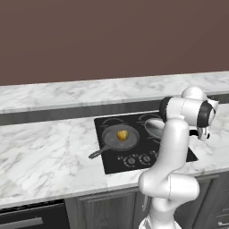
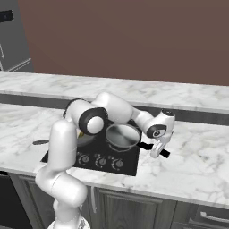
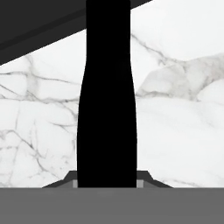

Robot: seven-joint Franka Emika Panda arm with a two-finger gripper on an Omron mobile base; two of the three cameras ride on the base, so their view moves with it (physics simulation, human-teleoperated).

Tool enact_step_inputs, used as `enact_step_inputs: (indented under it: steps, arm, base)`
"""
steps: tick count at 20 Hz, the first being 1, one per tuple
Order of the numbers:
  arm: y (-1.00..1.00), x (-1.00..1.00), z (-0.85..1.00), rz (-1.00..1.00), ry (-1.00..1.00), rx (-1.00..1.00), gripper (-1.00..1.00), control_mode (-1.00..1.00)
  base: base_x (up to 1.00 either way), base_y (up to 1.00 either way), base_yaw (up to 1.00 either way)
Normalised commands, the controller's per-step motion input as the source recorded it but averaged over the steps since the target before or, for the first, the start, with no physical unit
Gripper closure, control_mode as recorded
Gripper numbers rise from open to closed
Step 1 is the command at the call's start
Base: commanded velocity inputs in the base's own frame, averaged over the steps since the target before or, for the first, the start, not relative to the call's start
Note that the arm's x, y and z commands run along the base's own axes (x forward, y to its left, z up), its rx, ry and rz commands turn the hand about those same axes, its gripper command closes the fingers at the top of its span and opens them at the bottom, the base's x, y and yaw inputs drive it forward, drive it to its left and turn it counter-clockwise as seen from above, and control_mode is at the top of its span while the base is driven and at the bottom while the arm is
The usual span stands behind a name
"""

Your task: Place both pans onto different burners. Then place the squash and the fish on different pans.

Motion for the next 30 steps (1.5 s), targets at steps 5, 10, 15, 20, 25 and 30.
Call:
enact_step_inputs:
  steps: [5,10,15,20,25,30]
  arm:
    - [0.00,0.00,-0.08,0.00,0.01,0.00,1.00,-1.00]
    - [0.00,-0.04,0.00,0.01,0.00,0.00,1.00,-1.00]
    - [0.00,0.00,0.00,0.00,0.00,0.00,-1.00,-1.00]
    - [0.00,0.00,0.00,0.00,0.00,0.00,-1.00,-1.00]
    - [0.00,0.00,0.07,0.00,0.00,0.00,-1.00,-1.00]
    - [0.00,0.00,0.44,0.00,0.00,0.00,-1.00,-1.00]
  base:
    - [0.00,0.00,0.00]
    - [0.00,0.00,0.00]
    - [0.00,0.00,0.00]
    - [0.00,0.00,0.00]
    - [0.00,0.00,0.00]
    - [0.00,0.00,0.00]
